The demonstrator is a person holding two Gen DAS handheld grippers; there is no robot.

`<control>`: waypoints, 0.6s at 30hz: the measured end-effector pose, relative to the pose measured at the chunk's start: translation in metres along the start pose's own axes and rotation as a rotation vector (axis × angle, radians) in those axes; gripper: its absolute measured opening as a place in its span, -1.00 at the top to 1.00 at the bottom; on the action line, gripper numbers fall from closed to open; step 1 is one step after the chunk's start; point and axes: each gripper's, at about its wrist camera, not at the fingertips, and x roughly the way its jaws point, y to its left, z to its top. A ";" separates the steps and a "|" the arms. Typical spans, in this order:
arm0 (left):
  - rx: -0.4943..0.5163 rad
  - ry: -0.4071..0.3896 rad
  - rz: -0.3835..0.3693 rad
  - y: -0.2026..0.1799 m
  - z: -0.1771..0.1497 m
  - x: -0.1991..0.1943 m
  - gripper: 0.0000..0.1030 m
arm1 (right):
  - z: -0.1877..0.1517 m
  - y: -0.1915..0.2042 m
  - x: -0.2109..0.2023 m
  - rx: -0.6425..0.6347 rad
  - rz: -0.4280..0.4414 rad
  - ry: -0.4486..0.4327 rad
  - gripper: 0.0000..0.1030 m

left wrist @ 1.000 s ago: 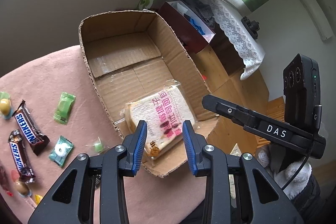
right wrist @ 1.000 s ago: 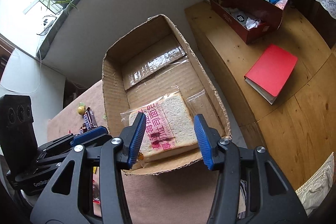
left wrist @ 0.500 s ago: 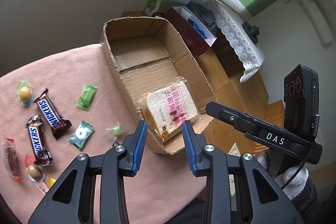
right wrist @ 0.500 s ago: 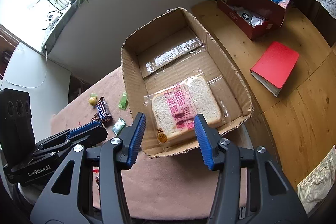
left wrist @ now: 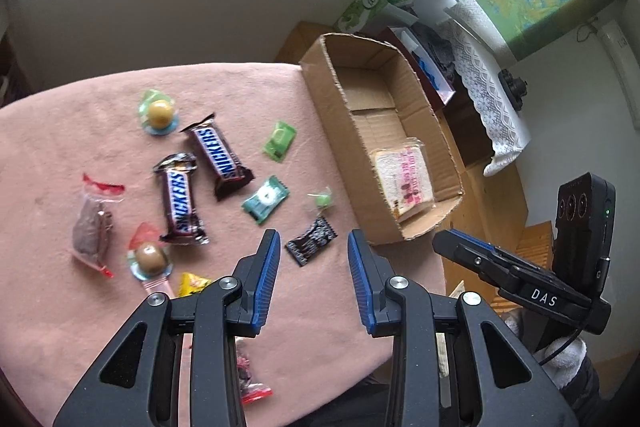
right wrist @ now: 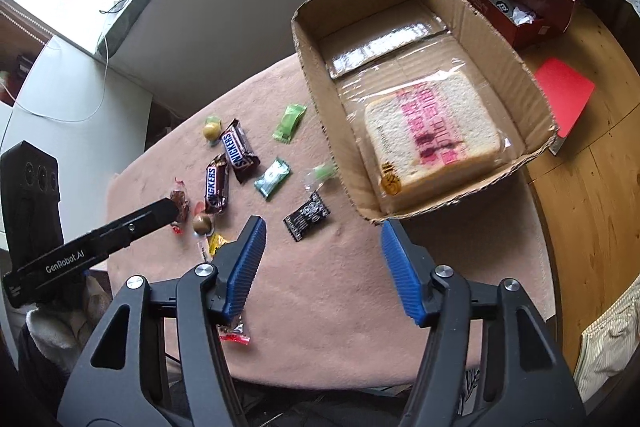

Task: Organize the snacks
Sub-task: 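Return the right gripper to the table and grasp the red-wrapped pastry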

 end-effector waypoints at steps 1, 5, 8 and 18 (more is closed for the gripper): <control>-0.015 -0.004 0.007 0.007 -0.002 -0.003 0.36 | -0.003 0.004 0.004 -0.009 -0.002 0.010 -0.22; -0.054 -0.021 0.053 0.035 -0.009 -0.014 0.32 | -0.012 0.019 0.020 -0.031 -0.001 0.051 -0.23; -0.078 -0.030 0.091 0.055 -0.015 -0.019 0.32 | -0.018 0.027 0.032 -0.037 -0.006 0.077 -0.23; -0.161 -0.043 0.171 0.106 -0.034 -0.033 0.20 | -0.042 0.075 0.070 -0.163 0.056 0.219 -0.23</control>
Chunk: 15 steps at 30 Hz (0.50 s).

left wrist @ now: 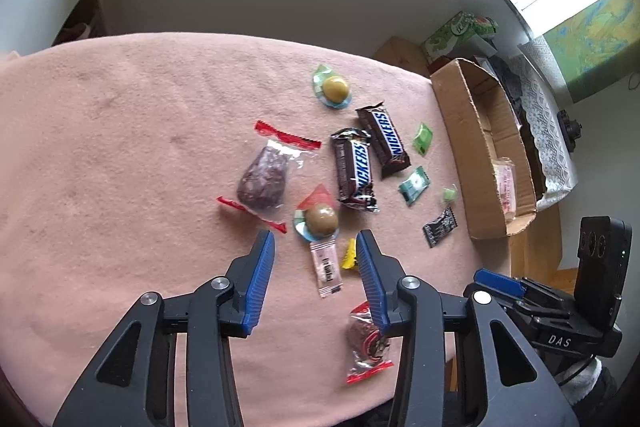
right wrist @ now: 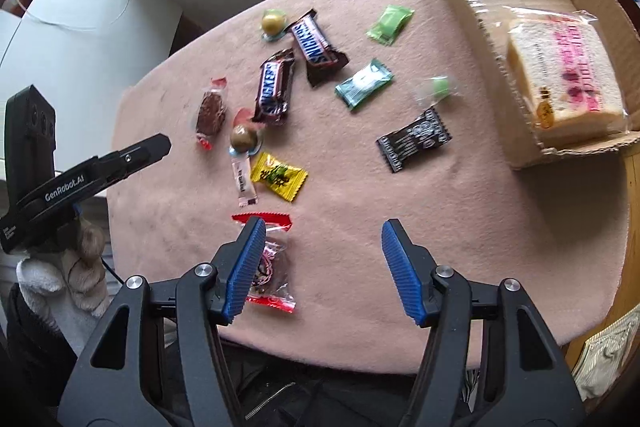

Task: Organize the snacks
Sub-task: 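Return the right gripper to the table and grasp the red-wrapped pastry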

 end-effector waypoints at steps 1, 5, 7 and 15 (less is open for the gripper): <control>-0.008 -0.003 0.008 0.004 0.000 0.000 0.20 | -0.002 0.005 0.005 -0.007 0.009 0.014 -0.23; -0.006 -0.017 0.044 0.015 0.005 -0.003 0.17 | -0.007 0.024 0.025 -0.034 0.030 0.071 -0.23; 0.014 -0.027 0.068 0.017 0.010 -0.002 -0.01 | -0.010 0.034 0.036 -0.055 0.027 0.094 -0.39; 0.082 -0.006 0.112 0.016 0.029 0.019 -0.04 | -0.019 0.055 0.062 -0.111 -0.002 0.154 -0.44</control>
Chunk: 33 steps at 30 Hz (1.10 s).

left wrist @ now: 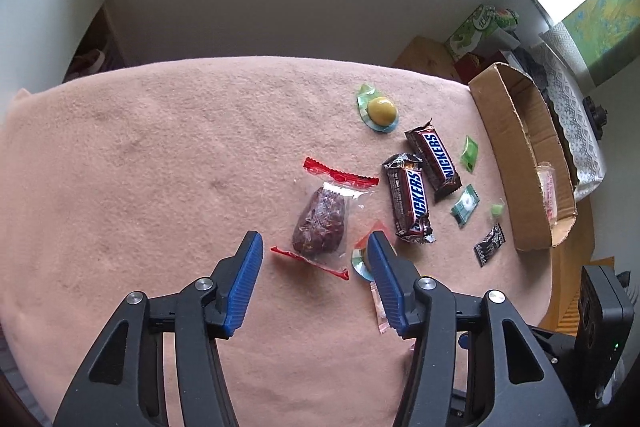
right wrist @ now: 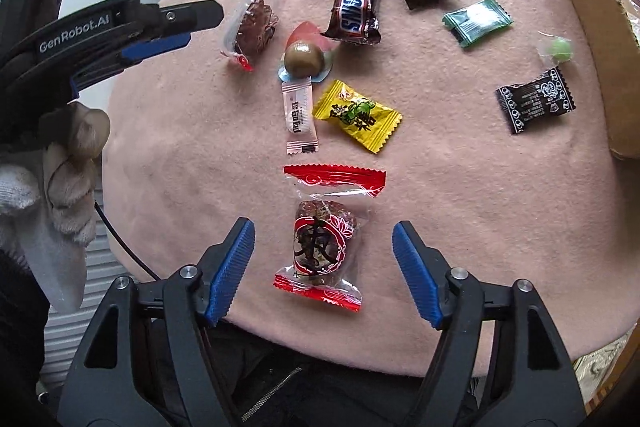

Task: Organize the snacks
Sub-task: 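Return the right gripper to the table and grasp the red-wrapped pastry, then carry the red pastry into the box and release it beside the bread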

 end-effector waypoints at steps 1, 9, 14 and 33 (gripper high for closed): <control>0.004 0.007 0.003 0.000 0.001 0.004 -0.04 | 0.000 0.001 0.003 -0.003 -0.005 0.005 -0.44; 0.052 0.038 0.031 -0.005 0.008 0.021 -0.04 | -0.002 0.012 0.020 -0.028 -0.054 0.028 -0.44; 0.066 0.055 0.030 -0.007 0.008 0.029 -0.04 | -0.004 0.019 0.027 -0.044 -0.074 0.038 -0.44; 0.078 0.027 0.046 -0.009 0.000 0.027 0.41 | -0.012 0.030 0.031 -0.058 -0.069 0.022 0.29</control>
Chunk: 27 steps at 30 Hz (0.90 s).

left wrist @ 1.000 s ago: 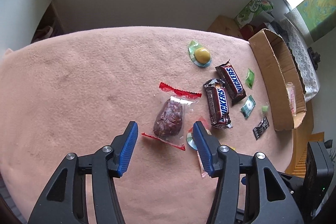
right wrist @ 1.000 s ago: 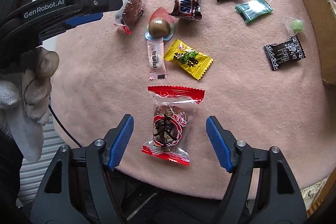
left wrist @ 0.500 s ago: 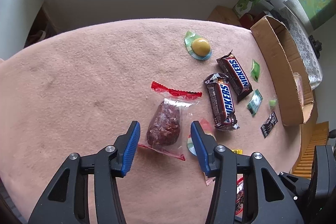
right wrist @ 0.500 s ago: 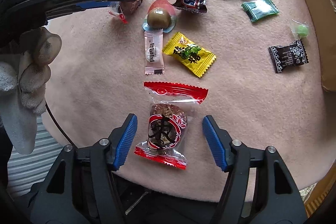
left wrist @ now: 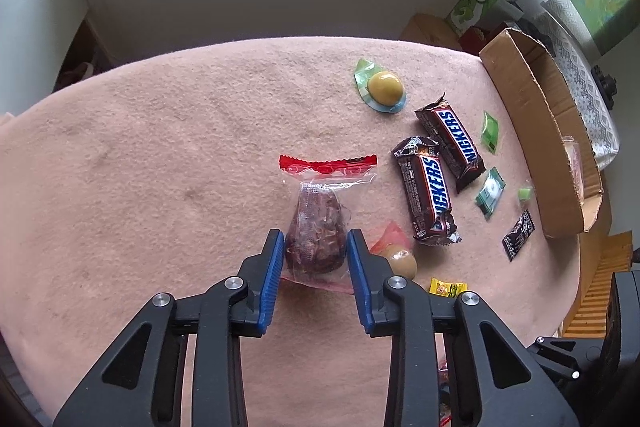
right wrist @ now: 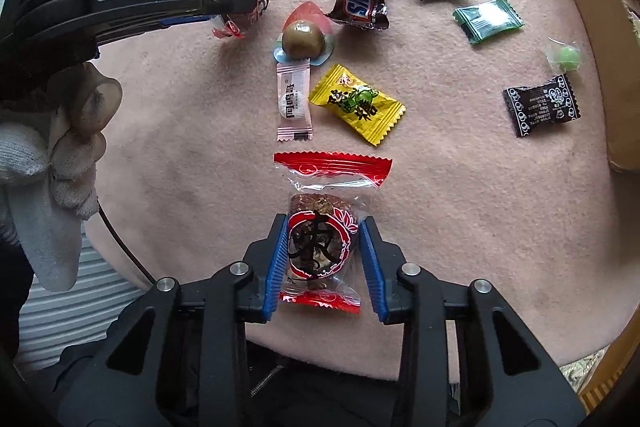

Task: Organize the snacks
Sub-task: 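Carry the red pastry into the box and release it beside the bread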

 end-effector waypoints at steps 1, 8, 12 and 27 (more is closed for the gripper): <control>-0.001 -0.002 -0.001 0.001 -0.001 -0.002 0.41 | 0.001 -0.003 -0.004 0.000 0.000 -0.005 0.29; -0.024 -0.022 -0.025 0.002 -0.002 -0.017 0.41 | 0.001 -0.012 -0.031 0.013 0.007 -0.060 0.29; -0.018 -0.038 -0.043 -0.005 0.001 -0.025 0.41 | 0.008 -0.023 -0.049 0.038 0.015 -0.099 0.29; 0.083 -0.090 -0.120 -0.074 0.032 -0.041 0.41 | 0.045 -0.100 -0.136 0.125 -0.042 -0.259 0.29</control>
